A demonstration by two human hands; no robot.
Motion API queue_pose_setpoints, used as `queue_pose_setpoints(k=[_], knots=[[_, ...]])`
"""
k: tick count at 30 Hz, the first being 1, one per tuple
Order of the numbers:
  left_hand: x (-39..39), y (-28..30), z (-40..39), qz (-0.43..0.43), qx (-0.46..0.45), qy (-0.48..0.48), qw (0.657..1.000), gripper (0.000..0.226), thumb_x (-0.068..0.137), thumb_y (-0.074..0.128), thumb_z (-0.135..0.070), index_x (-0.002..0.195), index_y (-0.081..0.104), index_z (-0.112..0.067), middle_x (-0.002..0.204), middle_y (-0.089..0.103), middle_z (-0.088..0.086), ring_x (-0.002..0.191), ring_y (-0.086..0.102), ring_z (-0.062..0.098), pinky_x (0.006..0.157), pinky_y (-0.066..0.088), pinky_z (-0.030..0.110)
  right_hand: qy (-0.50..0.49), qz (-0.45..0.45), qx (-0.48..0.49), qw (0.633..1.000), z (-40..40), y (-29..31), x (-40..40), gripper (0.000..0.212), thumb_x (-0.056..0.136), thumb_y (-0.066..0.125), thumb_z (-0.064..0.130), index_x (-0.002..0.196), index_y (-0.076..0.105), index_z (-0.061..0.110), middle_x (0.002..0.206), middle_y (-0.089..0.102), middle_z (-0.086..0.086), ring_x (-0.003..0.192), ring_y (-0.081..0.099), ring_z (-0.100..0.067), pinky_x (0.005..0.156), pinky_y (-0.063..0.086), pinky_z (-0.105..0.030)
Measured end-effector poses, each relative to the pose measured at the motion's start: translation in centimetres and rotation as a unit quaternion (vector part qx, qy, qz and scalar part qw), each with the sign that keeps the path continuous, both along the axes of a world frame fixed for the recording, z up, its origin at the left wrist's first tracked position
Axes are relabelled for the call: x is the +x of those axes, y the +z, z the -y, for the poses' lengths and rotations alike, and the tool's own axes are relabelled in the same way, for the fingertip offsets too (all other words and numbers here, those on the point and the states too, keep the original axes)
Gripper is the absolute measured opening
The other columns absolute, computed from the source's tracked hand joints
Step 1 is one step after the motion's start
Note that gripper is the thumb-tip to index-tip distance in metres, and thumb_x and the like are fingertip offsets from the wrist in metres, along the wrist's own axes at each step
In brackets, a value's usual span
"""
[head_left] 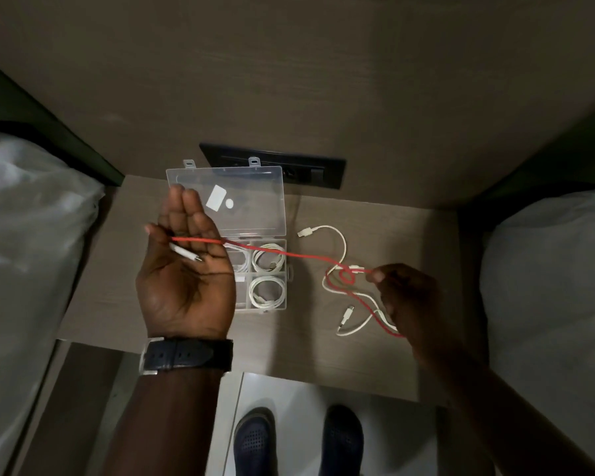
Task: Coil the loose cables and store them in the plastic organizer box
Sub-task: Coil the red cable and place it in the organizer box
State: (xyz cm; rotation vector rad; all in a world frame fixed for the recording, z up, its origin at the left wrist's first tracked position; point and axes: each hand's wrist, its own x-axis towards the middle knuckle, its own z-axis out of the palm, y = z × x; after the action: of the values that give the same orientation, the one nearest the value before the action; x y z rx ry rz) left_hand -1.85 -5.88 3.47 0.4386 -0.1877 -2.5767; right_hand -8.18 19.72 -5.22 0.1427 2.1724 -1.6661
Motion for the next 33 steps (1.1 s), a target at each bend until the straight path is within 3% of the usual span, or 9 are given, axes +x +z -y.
queue_pose_setpoints(k=[6,8,11,16,20,23,25,29,33], knots=[[-1.6,-0.9,3.7,0.185,-0.2,0.079,0.959,0.029,0.1,0.046,-0.024,0.123,0.06,-0.012,0.111,0.074,0.003,0.113,0.066,0.019,0.093,0.052,0.029,0.232,-0.129,0.116,0.957,-4.2,1.5,2.4,0.025,0.089,0.063,0.044,0.07,0.066,0.028,0.058,0.057,0.01,0.058,0.054,-0.001,0.06,0.045,-0.029],[-1.7,-2.8,2.9,0.275,-0.387,0.066,0.878,0.039,0.099,0.047,-0.025,0.134,0.052,-0.009,0.116,0.07,0.006,0.108,0.066,0.02,0.093,0.052,0.03,0.29,-0.132,0.078,0.945,-4.6,3.4,2.4,0.031,0.089,0.061,0.047,0.064,0.061,0.03,0.054,0.051,0.01,0.053,0.049,-0.001,0.055,0.042,-0.025],[-0.8,-6.3,1.1,0.365,-0.637,-0.074,0.674,0.036,0.099,0.047,-0.024,0.134,0.055,-0.018,0.108,0.073,0.005,0.094,0.071,0.018,0.083,0.055,0.035,0.249,-0.181,0.033,0.951,-4.0,6.7,0.7,0.029,0.087,0.065,0.046,0.068,0.07,0.026,0.058,0.061,0.001,0.051,0.058,-0.018,0.053,0.046,-0.033],[0.6,-8.0,-4.3,0.355,-0.672,-0.317,0.568,0.031,0.092,0.047,-0.043,0.081,0.072,-0.027,0.062,0.064,0.001,0.061,0.061,0.022,0.065,0.05,0.038,0.106,-0.325,0.051,0.938,-1.1,10.5,-3.7,0.019,0.088,0.064,0.038,0.083,0.068,0.02,0.075,0.065,-0.006,0.059,0.06,-0.002,0.056,0.045,-0.023],[0.9,-4.6,-7.5,0.313,-0.499,-0.417,0.693,0.078,0.094,0.026,-0.065,0.055,0.064,-0.008,0.037,0.035,-0.004,0.038,0.029,0.012,0.045,0.025,0.024,0.035,-0.332,0.083,0.939,1.7,7.8,-8.3,0.022,0.091,0.065,0.036,0.074,0.066,0.022,0.06,0.056,-0.001,0.058,0.049,-0.004,0.058,0.046,-0.032],[0.6,-2.2,-6.9,0.19,-0.242,-0.403,0.862,0.058,0.094,0.04,-0.052,0.055,0.059,-0.013,0.046,0.028,-0.002,0.037,0.012,0.009,0.041,0.007,0.024,0.047,-0.282,0.181,0.941,2.9,4.1,-9.9,0.032,0.087,0.061,0.052,0.077,0.064,0.022,0.063,0.06,0.002,0.061,0.056,-0.008,0.063,0.051,-0.038],[0.1,-1.6,-5.4,0.105,-0.138,-0.349,0.921,0.047,0.097,0.039,-0.044,0.063,0.056,-0.017,0.044,0.034,-0.006,0.034,0.018,0.008,0.043,0.008,0.025,0.093,-0.255,0.24,0.932,3.5,2.2,-8.7,0.031,0.085,0.064,0.052,0.079,0.066,0.022,0.065,0.062,0.005,0.064,0.06,-0.011,0.062,0.047,-0.03],[-1.4,-2.3,-2.0,0.062,-0.057,-0.187,0.979,0.032,0.102,0.034,-0.032,0.087,0.057,-0.016,0.061,0.05,-0.006,0.054,0.045,0.007,0.054,0.036,0.02,0.228,-0.253,0.27,0.901,4.7,1.1,-3.6,0.036,0.087,0.05,0.061,0.066,0.057,0.033,0.056,0.059,0.004,0.064,0.065,-0.016,0.06,0.048,-0.032],[-2.8,-3.6,-0.4,0.172,-0.196,-0.108,0.96,0.027,0.103,0.038,-0.025,0.095,0.059,-0.01,0.079,0.061,0.002,0.075,0.062,0.016,0.075,0.052,0.027,0.394,-0.274,0.181,0.858,5.5,2.6,0.6,0.027,0.09,0.053,0.05,0.085,0.067,0.027,0.071,0.065,0.006,0.069,0.063,-0.012,0.061,0.051,-0.038]])
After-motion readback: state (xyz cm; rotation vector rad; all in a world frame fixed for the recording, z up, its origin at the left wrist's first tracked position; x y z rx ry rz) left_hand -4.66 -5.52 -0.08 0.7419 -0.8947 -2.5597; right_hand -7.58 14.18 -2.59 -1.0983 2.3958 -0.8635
